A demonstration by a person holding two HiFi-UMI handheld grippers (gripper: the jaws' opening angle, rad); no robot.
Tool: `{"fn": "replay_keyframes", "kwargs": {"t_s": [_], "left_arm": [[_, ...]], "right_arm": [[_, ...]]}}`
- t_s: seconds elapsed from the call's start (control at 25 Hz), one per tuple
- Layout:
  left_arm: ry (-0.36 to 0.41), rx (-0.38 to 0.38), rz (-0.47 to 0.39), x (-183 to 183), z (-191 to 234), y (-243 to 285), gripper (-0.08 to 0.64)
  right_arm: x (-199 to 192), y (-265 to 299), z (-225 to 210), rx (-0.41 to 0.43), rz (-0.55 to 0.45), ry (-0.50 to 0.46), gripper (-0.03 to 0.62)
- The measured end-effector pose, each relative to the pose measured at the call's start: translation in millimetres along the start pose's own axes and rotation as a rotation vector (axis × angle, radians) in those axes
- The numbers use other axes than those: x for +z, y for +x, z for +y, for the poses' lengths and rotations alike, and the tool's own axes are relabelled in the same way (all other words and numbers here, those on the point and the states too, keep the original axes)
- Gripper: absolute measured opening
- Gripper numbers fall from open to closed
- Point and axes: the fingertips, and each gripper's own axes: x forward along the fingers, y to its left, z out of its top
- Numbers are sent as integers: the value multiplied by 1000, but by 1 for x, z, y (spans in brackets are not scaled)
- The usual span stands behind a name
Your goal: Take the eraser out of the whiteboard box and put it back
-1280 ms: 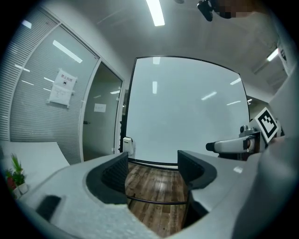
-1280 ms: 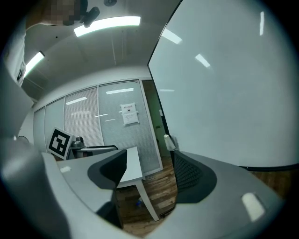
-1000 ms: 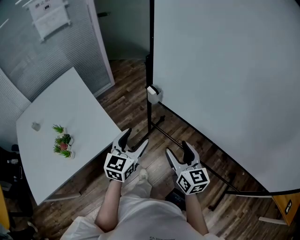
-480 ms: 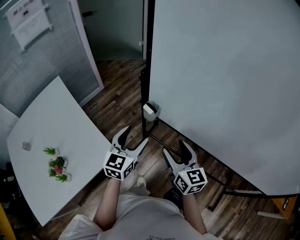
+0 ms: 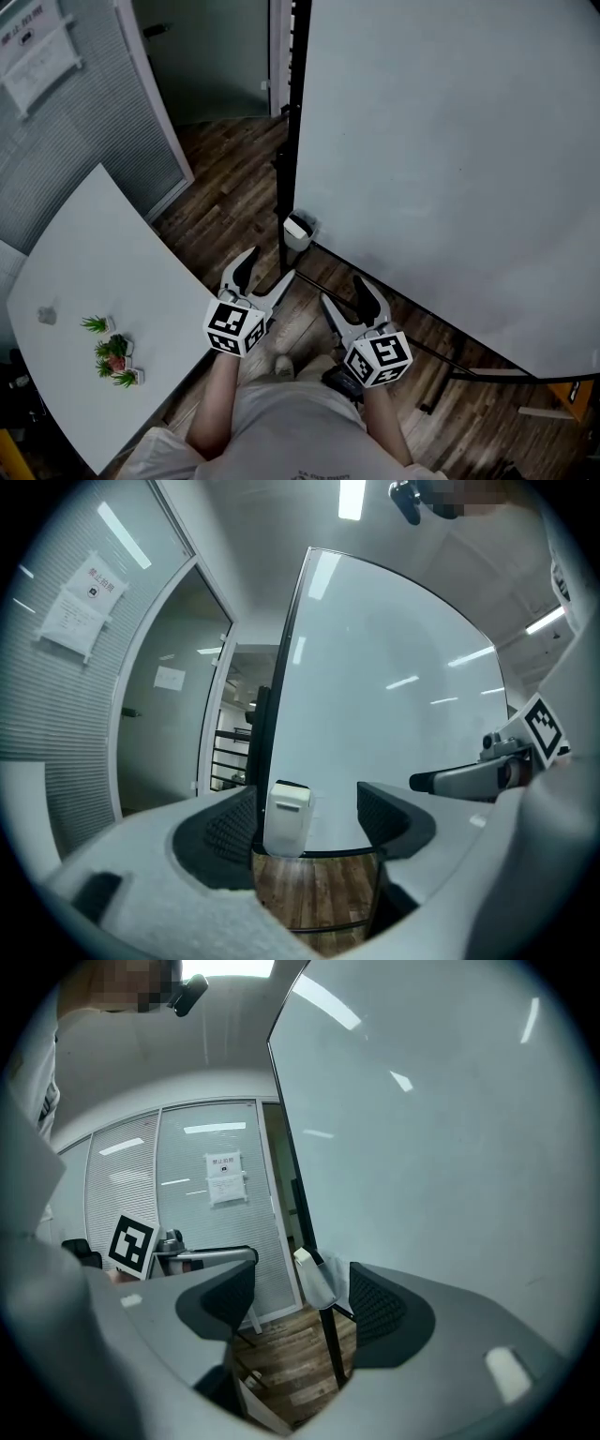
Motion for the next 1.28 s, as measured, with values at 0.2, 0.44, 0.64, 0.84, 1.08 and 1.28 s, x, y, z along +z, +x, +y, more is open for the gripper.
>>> {"fn": "replay_keyframes", "kwargs": {"t_s": [0.2,0.44,0.64,0.84,1.08,1.28], "left_arm": [[0,-16,-13,4,0,10,337],[-2,-18,-18,9,7,27,336],[14,-33,-22,15,9,42,328],[7,-56,4,10,10,56,328],[54,-64,39,3,10,73,328],[73,-66,50,2,14,84,328]], "right_arm": [[6,3,-7,-17,-12,-11,311],[11,15,-15,-11,-27,-11,311],[17,27,-20,-2,-43,-1,311],[17,37,-25,7,-33,4,311],[14,49,-30,31,-11,6,311],[14,58,-37,37,-1,14,311]]}}
